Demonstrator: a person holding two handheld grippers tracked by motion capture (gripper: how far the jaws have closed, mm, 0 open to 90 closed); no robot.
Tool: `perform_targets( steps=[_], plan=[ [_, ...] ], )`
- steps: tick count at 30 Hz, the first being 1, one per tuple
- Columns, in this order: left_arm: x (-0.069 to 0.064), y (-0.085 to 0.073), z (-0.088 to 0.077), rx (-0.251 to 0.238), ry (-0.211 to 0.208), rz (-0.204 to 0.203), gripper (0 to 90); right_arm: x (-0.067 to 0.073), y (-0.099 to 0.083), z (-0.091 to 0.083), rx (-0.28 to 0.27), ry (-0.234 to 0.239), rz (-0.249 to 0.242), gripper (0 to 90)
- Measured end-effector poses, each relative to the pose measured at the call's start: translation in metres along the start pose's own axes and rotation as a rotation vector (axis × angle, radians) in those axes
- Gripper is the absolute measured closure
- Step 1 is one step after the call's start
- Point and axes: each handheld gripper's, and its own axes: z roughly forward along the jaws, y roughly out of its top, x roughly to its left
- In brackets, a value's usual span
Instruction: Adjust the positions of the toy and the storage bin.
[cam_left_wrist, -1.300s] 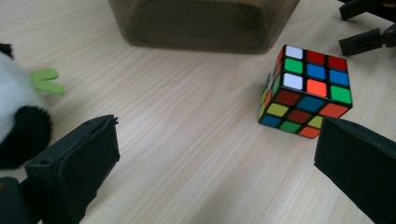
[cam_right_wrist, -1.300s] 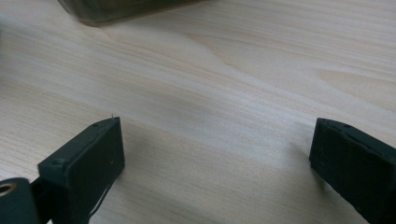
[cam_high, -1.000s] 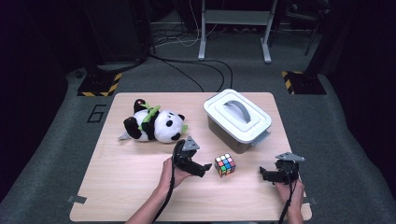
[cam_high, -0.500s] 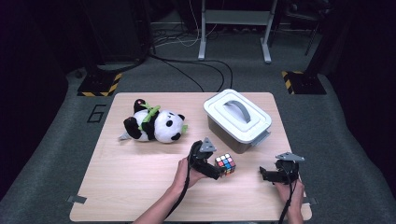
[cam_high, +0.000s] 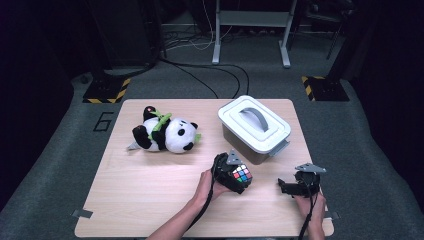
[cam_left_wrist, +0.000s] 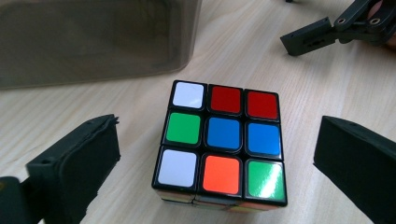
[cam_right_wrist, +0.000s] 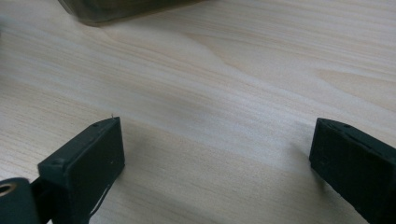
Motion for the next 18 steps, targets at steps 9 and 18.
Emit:
perform_targets(
  steps=[9, 18],
  plan=[
    [0.000, -0.005, 0.016, 0.028, -0.024, 0.010, 24.6, 0.000, 0.000, 0.000, 0.000, 0.001, -0.001, 2.5],
    [-0.002, -0.009, 0.020, 0.011, -0.004, 0.030, 33.4, 0.000, 0.000, 0.000, -0.001, 0.002, -0.001, 2.5]
  ],
)
